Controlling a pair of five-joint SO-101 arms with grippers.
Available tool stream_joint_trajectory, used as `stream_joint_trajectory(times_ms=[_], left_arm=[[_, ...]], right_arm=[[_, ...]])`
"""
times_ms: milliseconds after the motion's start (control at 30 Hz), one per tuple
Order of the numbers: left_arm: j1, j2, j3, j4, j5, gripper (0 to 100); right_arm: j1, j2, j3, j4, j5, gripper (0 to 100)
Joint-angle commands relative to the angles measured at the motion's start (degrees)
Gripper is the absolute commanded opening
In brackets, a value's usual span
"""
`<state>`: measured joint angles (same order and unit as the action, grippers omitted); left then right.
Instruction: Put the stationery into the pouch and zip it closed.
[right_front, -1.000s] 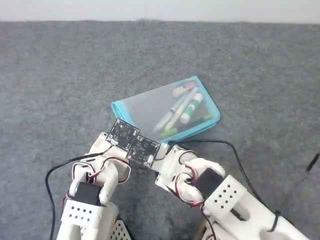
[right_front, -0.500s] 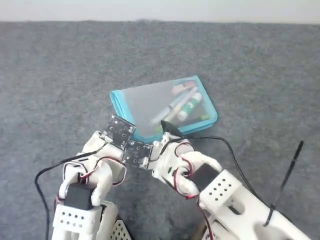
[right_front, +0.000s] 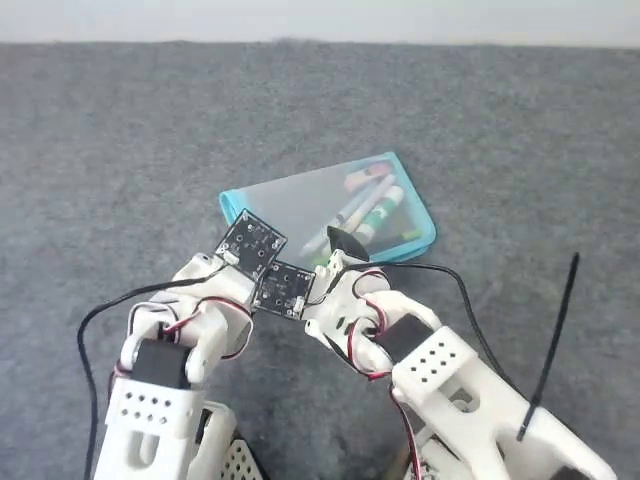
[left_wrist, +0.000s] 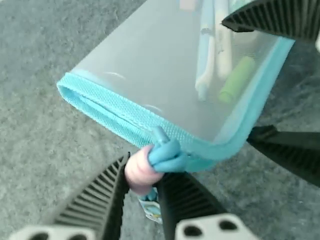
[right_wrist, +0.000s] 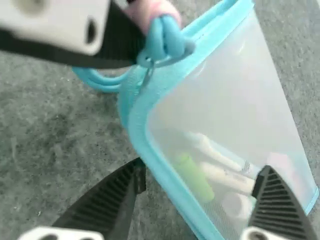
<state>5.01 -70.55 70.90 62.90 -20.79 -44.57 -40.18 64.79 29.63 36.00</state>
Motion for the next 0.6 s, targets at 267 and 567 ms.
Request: stream_joint_trajectory(times_ms=[267,567], left_arm=[[-2.02,-2.37,-4.00,-0.18,2.99,1],[-2.73,-3.34,-7.08,4.75,3.34,1]], right_arm=[[2.33,5.67,-2.37,-1.98,-6.07,30.8],[5.14,10.59,-8.70,-3.30,-8.97,30.7]])
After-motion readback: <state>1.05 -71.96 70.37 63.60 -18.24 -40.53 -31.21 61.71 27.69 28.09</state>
